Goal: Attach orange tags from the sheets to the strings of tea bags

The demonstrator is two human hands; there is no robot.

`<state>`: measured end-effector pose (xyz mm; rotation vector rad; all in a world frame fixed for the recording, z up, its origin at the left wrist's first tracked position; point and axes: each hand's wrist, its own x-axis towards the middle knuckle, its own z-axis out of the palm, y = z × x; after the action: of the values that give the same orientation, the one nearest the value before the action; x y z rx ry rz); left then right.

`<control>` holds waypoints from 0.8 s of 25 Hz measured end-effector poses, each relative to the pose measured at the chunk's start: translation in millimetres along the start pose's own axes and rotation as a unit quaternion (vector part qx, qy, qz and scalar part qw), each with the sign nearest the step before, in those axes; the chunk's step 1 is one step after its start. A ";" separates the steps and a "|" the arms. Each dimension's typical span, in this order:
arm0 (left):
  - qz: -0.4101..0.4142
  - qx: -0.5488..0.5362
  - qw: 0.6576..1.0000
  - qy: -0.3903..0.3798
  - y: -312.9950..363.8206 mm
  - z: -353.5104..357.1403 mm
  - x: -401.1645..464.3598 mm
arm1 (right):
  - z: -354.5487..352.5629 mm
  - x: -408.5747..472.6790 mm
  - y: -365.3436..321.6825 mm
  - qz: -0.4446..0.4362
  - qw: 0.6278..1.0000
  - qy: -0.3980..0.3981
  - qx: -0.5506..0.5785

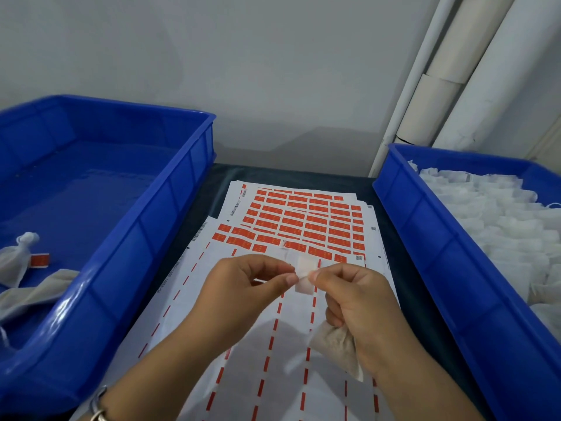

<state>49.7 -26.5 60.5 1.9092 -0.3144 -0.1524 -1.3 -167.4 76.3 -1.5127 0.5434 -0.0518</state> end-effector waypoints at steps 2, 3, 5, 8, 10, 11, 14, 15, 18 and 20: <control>0.004 0.020 1.000 -0.016 1.1 -0.2 -2.5 | -1.7 0.8 1.7 -0.006 1.000 0.001 -0.018; 0.003 0.029 0.999 -0.021 2.2 -0.4 -3.9 | -2.3 1.1 2.6 -0.009 1.000 0.002 -0.028; 0.004 0.043 0.999 -0.027 4.2 -0.7 -6.0 | -3.2 1.5 4.5 -0.013 0.999 0.009 -0.043; 0.015 0.075 0.997 -0.019 5.0 -0.1 -7.9 | -3.2 1.3 7.1 -0.024 0.998 0.018 -0.052; 0.018 0.082 0.996 -0.006 5.2 0.9 -7.9 | -2.0 0.5 7.8 -0.036 0.998 0.017 -0.053; 0.015 0.072 0.997 -0.001 5.4 1.7 -8.1 | -1.4 0.0 7.9 -0.040 0.998 0.013 -0.055; -0.032 -0.031 0.999 0.014 4.9 5.7 -8.3 | -1.0 -2.0 7.1 -0.047 0.998 -0.016 -0.049; -0.058 -0.074 0.995 0.018 5.1 7.1 -8.9 | -1.5 -2.5 6.4 -0.048 0.998 -0.029 -0.041; -0.130 -0.170 0.977 0.011 6.0 9.6 -10.5 | -5.4 -4.3 5.1 -0.049 0.996 -0.068 -0.014; -0.160 -0.213 0.964 0.008 7.8 8.8 -10.4 | -9.8 -4.1 3.9 -0.060 0.994 -0.087 -0.007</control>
<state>36.4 -33.9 64.3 1.5193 0.0417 -0.3880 -9.7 -174.7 74.2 -1.5460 0.3141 -0.0087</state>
